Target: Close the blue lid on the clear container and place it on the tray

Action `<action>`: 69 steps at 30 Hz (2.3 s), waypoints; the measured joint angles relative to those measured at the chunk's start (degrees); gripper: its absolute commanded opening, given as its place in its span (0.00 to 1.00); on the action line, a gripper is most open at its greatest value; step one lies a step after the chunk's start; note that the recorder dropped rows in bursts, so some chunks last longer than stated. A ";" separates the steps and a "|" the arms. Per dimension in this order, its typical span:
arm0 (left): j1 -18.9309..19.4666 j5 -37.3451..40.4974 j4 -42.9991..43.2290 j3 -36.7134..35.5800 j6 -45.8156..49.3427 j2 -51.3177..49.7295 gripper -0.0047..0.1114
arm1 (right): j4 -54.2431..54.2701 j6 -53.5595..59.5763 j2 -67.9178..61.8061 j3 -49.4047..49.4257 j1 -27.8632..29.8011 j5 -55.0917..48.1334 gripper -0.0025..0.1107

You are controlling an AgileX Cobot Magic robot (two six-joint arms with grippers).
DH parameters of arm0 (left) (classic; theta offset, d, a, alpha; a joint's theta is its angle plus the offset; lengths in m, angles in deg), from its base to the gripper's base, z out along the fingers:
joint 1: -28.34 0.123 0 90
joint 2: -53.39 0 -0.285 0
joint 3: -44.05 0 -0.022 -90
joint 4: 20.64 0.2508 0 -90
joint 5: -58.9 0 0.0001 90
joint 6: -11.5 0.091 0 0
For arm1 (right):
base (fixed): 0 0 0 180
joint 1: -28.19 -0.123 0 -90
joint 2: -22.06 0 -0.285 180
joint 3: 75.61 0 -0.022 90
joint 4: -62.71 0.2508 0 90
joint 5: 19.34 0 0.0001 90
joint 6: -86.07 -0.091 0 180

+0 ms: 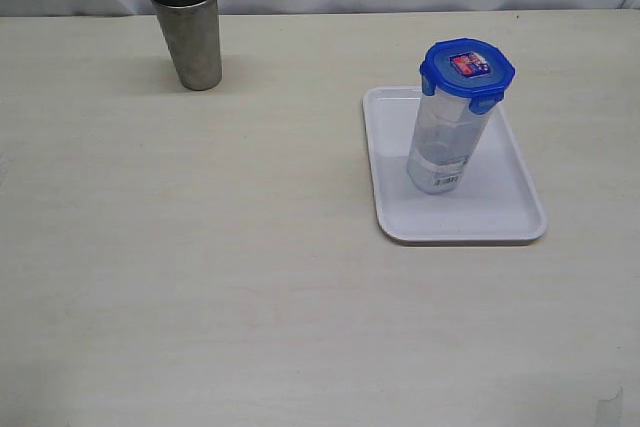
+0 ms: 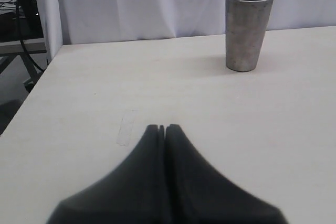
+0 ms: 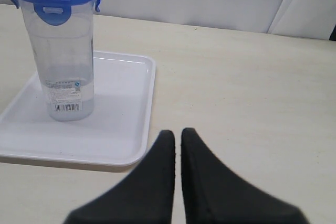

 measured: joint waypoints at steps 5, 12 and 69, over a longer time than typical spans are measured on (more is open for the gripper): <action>0.00 0.00 0.00 0.00 0.00 0.00 0.04 | 0.00 0.00 0.00 0.00 0.00 0.00 0.06; 0.00 -0.15 -2.08 0.00 0.00 0.00 0.04 | 0.00 0.00 0.00 0.00 0.00 0.00 0.06; 0.00 -0.38 -2.08 0.00 0.00 0.00 0.04 | 0.00 0.00 0.00 0.00 0.00 0.00 0.06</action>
